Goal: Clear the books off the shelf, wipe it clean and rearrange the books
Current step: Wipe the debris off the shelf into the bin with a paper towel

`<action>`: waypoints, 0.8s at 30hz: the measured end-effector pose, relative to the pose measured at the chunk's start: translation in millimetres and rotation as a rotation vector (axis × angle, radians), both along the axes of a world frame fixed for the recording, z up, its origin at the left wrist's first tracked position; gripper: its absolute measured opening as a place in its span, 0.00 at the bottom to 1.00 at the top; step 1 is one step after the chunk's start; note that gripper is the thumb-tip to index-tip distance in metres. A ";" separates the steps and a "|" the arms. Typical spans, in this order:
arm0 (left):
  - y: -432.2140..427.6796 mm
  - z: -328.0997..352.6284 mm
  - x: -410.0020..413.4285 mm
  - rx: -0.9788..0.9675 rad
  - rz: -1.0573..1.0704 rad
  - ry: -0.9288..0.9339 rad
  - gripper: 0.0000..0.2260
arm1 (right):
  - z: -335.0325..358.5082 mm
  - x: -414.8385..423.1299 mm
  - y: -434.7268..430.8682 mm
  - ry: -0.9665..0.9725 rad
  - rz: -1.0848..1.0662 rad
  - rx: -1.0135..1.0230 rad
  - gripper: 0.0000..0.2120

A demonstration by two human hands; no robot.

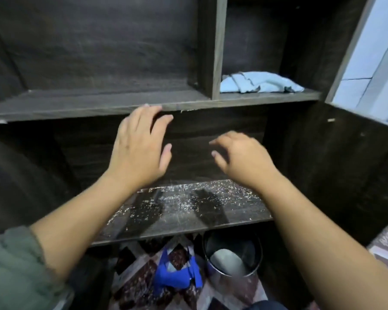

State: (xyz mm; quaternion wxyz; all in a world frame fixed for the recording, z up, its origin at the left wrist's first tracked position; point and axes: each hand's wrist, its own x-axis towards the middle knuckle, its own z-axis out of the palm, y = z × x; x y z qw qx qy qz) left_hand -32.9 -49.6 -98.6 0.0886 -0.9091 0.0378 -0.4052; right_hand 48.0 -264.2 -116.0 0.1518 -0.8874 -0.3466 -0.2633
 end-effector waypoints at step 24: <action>-16.7 -0.6 49.6 -0.075 0.091 0.051 0.35 | 94.0 54.0 -30.8 -0.038 -0.429 0.103 0.20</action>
